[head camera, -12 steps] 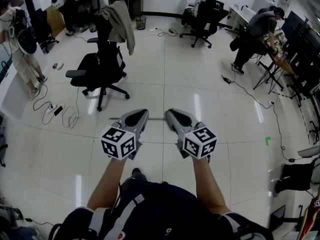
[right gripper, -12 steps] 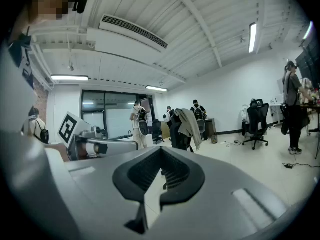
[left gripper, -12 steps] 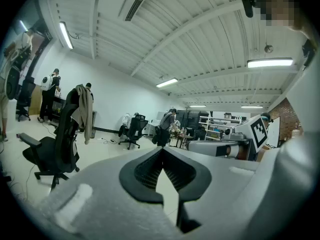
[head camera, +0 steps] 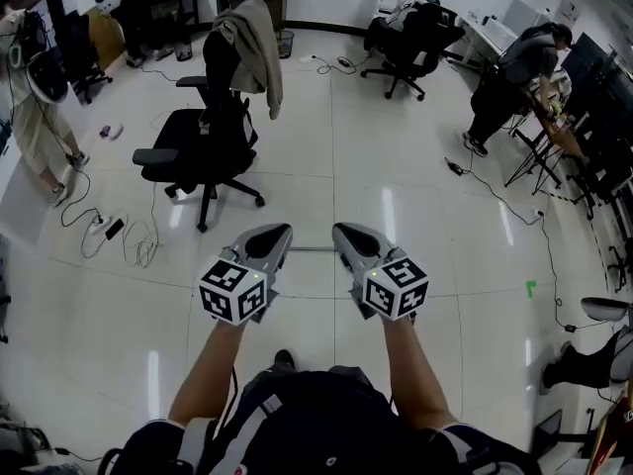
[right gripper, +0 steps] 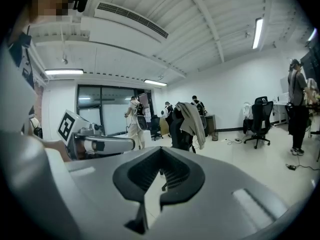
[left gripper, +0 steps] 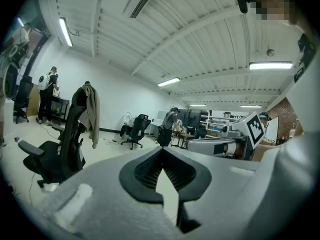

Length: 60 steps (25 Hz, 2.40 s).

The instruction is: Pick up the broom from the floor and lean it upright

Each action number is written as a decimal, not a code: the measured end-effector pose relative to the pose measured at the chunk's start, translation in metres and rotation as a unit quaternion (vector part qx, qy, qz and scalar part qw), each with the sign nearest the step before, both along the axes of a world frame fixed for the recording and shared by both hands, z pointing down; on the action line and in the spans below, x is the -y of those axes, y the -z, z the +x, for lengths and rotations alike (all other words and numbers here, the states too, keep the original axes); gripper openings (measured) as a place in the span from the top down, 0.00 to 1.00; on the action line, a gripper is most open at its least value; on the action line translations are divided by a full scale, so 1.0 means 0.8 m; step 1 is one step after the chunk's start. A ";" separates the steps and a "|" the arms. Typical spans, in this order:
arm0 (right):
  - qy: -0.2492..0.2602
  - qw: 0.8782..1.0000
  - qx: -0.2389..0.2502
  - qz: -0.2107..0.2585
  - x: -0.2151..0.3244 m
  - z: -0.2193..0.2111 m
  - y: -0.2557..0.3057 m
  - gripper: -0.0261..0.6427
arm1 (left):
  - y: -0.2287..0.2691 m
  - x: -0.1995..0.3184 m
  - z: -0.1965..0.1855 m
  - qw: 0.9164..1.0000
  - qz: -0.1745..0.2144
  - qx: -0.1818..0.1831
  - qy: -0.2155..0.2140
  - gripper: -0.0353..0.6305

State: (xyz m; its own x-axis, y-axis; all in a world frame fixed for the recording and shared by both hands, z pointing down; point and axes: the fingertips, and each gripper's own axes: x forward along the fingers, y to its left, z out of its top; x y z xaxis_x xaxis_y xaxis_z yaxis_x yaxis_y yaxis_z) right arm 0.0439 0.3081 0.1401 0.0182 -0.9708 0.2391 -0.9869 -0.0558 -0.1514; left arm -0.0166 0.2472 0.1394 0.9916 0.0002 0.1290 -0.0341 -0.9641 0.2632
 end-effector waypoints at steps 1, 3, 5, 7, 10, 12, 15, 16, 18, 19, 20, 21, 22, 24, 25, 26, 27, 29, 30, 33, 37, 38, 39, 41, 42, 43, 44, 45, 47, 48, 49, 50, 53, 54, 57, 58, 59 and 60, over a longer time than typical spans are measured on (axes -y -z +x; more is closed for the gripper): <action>0.000 1.000 0.002 -0.003 0.009 0.000 -0.003 0.96 | 0.001 0.010 -0.001 1.000 0.000 -0.003 0.001 0.95; 0.003 1.000 0.004 -0.009 0.026 0.001 -0.006 0.96 | 0.005 0.028 0.002 1.000 0.003 -0.007 0.001 0.95; 0.010 1.000 0.004 -0.012 0.043 0.003 -0.007 0.96 | 0.009 0.045 0.007 1.000 0.010 -0.008 0.002 0.95; 0.019 1.000 0.002 -0.015 0.060 0.008 -0.009 0.96 | 0.009 0.060 0.013 1.000 0.013 -0.009 0.005 0.95; 0.026 0.999 0.004 -0.018 0.082 0.021 -0.017 0.96 | -0.002 0.079 0.024 1.000 0.009 -0.005 0.010 0.95; 0.034 0.999 0.007 -0.018 0.099 0.031 -0.022 0.96 | -0.009 0.093 0.031 1.000 0.008 0.000 0.017 0.95; 0.053 0.998 0.014 -0.017 0.126 0.046 -0.030 0.96 | -0.018 0.114 0.041 0.999 0.008 0.008 0.034 0.95; 0.060 0.998 0.016 -0.017 0.136 0.052 -0.032 0.96 | -0.022 0.122 0.045 0.999 0.006 0.009 0.041 0.95; 0.076 0.997 0.018 -0.016 0.157 0.066 -0.035 0.96 | -0.028 0.137 0.056 0.998 -0.001 0.010 0.057 0.95; 0.086 0.996 0.019 -0.017 0.166 0.072 -0.037 0.96 | -0.032 0.144 0.062 0.998 -0.005 0.012 0.065 0.95; 0.097 0.995 0.019 -0.019 0.174 0.079 -0.041 0.96 | -0.038 0.149 0.069 0.997 -0.010 0.014 0.072 0.95; 0.108 0.994 0.020 -0.022 0.181 0.085 -0.045 0.96 | -0.043 0.154 0.075 0.997 -0.015 0.018 0.078 0.95; 0.119 0.992 0.021 -0.026 0.188 0.092 -0.051 0.96 | -0.049 0.159 0.081 0.996 -0.021 0.023 0.084 0.95; 0.137 0.990 0.026 -0.033 0.201 0.103 -0.063 0.96 | -0.059 0.168 0.092 0.995 -0.028 0.035 0.094 0.95; 0.147 0.988 0.028 -0.037 0.208 0.107 -0.069 0.96 | -0.064 0.173 0.095 0.994 -0.028 0.042 0.100 0.95; 0.157 0.986 0.031 -0.039 0.216 0.109 -0.075 0.96 | -0.068 0.179 0.097 0.992 -0.028 0.051 0.108 0.95; 0.169 0.984 0.035 -0.041 0.224 0.109 -0.081 0.96 | -0.072 0.186 0.097 0.991 -0.029 0.060 0.118 0.95; 0.194 0.979 0.039 -0.045 0.240 0.107 -0.092 0.96 | -0.080 0.199 0.094 0.986 -0.031 0.077 0.141 0.95; 0.205 0.977 0.040 -0.047 0.248 0.106 -0.098 0.96 | -0.085 0.206 0.092 0.984 -0.034 0.085 0.151 0.95; 0.234 0.970 0.042 -0.057 0.270 0.100 -0.116 0.96 | -0.108 0.223 0.083 0.978 -0.044 0.107 0.174 0.95; 0.264 0.961 0.038 -0.077 0.296 0.089 -0.142 0.96 | -0.144 0.249 0.066 0.969 -0.055 0.130 0.201 0.95; 0.271 0.958 0.034 -0.085 0.303 0.085 -0.149 0.96 | -0.155 0.257 0.061 0.967 -0.057 0.137 0.206 0.95; 0.278 0.956 0.030 -0.092 0.311 0.080 -0.157 0.96 | -0.168 0.265 0.055 0.965 -0.059 0.143 0.211 0.95; 0.295 0.949 0.021 -0.109 0.328 0.070 -0.177 0.96 | -0.197 0.280 0.046 0.961 -0.068 0.153 0.219 0.95; 0.305 0.945 0.017 -0.119 0.333 0.065 -0.190 0.96 | -0.213 0.285 0.042 0.959 -0.076 0.156 0.222 0.95; 0.316 0.940 0.015 -0.130 0.337 0.061 -0.204 0.92 | -0.229 0.287 0.040 0.958 -0.086 0.159 0.225 0.95; 0.327 0.934 0.013 -0.139 0.341 0.058 -0.217 0.86 | -0.244 0.289 0.039 0.956 -0.094 0.161 0.227 0.95; 0.337 0.930 0.011 -0.147 0.348 0.055 -0.231 0.85 | -0.259 0.293 0.037 0.955 -0.098 0.164 0.228 0.95; 0.349 0.924 0.006 -0.156 0.368 0.047 -0.261 0.85 | -0.290 0.308 0.029 0.952 -0.100 0.175 0.229 0.95; 0.354 0.921 0.003 -0.161 0.381 0.041 -0.280 0.85 | -0.307 0.318 0.023 0.951 -0.100 0.182 0.231 0.95; 0.360 0.918 -0.003 -0.168 0.393 0.033 -0.301 0.85 | -0.326 0.329 0.015 0.949 -0.100 0.188 0.233 0.95; 0.368 0.913 -0.010 -0.176 0.403 0.025 -0.326 0.85 | -0.347 0.340 0.007 0.947 -0.101 0.193 0.236 0.95; 0.396 0.895 -0.029 -0.204 0.428 0.001 -0.405 0.85 | -0.412 0.368 -0.016 0.942 -0.105 0.206 0.245 0.95; 0.403 0.890 -0.031 -0.212 0.434 -0.005 -0.431 0.85 | -0.435 0.375 -0.022 0.940 -0.106 0.210 0.247 0.95; 0.419 0.876 -0.037 -0.237 0.450 -0.020 -0.508 0.85 | -0.504 0.393 -0.039 0.935 -0.115 0.223 0.252 0.95; 0.423 0.872 -0.040 -0.243 0.455 -0.026 -0.532 0.85 | -0.527 0.398 -0.045 0.933 -0.118 0.226 0.253 0.95; 0.427 0.868 -0.041 -0.249 0.459 -0.031 -0.556 0.85 | -0.549 0.403 -0.049 0.932 -0.121 0.228 0.253 0.95; 0.429 0.866 -0.042 -0.255 0.463 -0.035 -0.580 0.84 | -0.572 0.406 -0.053 0.932 -0.125 0.231 0.252 0.95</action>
